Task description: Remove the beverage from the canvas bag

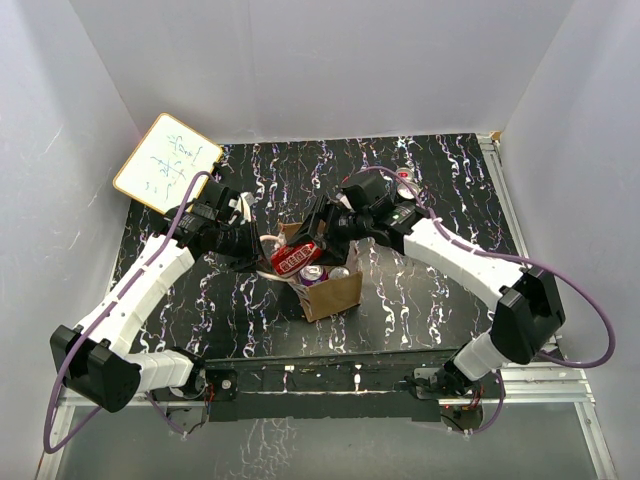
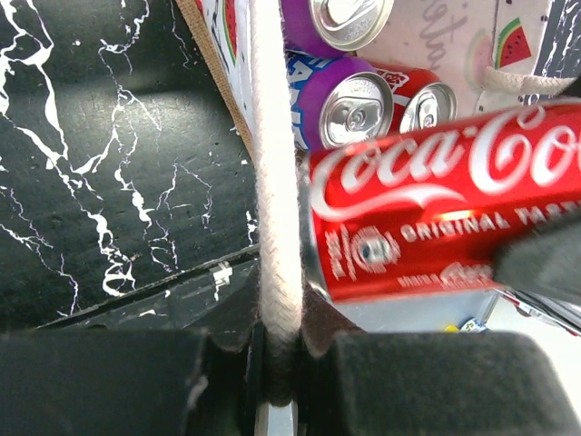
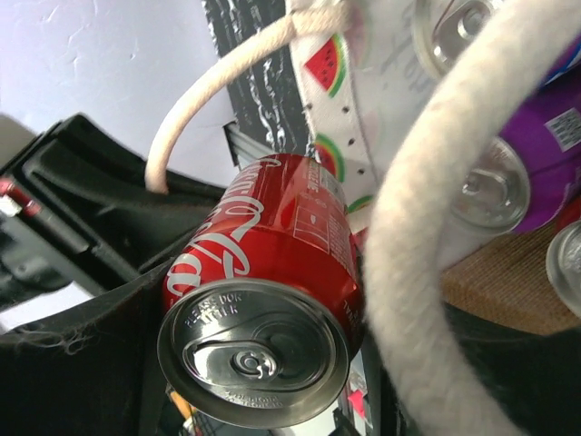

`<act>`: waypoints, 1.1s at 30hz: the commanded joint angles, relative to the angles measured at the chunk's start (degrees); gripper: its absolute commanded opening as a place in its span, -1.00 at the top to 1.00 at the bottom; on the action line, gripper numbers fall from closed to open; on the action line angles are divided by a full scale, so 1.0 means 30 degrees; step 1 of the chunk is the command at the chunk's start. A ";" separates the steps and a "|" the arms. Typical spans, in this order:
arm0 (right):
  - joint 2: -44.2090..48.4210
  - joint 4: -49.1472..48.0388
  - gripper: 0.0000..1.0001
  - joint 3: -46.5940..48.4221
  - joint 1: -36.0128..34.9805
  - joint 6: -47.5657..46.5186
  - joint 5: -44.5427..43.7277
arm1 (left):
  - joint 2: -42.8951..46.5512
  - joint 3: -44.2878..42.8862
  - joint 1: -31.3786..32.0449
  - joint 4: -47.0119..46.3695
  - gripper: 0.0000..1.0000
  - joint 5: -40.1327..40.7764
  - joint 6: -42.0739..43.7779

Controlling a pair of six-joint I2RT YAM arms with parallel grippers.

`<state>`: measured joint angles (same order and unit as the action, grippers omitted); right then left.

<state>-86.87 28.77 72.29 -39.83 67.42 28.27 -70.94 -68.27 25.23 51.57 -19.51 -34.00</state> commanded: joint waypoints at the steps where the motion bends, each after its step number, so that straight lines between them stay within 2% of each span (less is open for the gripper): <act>1: 0.2004 -0.2198 0.85 -0.0025 0.0137 0.0728 0.2849 | 0.0685 -0.0693 -0.0091 0.0927 1.00 0.0543 0.0388; 6: 0.2888 -0.2419 0.85 -0.0294 0.0183 0.1264 0.3229 | 0.0858 -0.0670 -0.0091 0.1108 1.00 0.1281 0.0415; 9: 0.3317 -0.3631 0.85 -0.0951 0.0187 0.2580 0.4082 | 0.0955 -0.0418 -0.0091 0.0845 1.00 0.1295 0.0225; 13: 0.3865 -0.5563 0.85 -0.1983 0.0191 0.4377 0.5198 | 0.1025 -0.0007 -0.0091 0.0212 1.00 0.0976 -0.0126; 19: 0.3916 -0.6663 0.85 -0.2597 0.0183 0.5349 0.6845 | 0.0829 0.0066 -0.0084 -0.0543 1.00 -0.0048 -0.0410; 28: 0.4112 -0.6799 0.85 -0.0774 0.0188 0.6316 0.8081 | 0.0703 0.0166 -0.0091 -0.0509 1.00 0.0928 -0.0775; 33: 0.4483 -0.9207 0.85 -0.0716 0.0183 0.8582 0.8563 | 0.0356 -0.0037 -0.0091 -0.0369 1.00 0.1076 -0.0935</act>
<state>-78.02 14.22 65.47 -39.27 86.02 48.73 -70.19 -68.12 25.23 49.71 -16.93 -36.27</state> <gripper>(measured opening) 0.702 0.062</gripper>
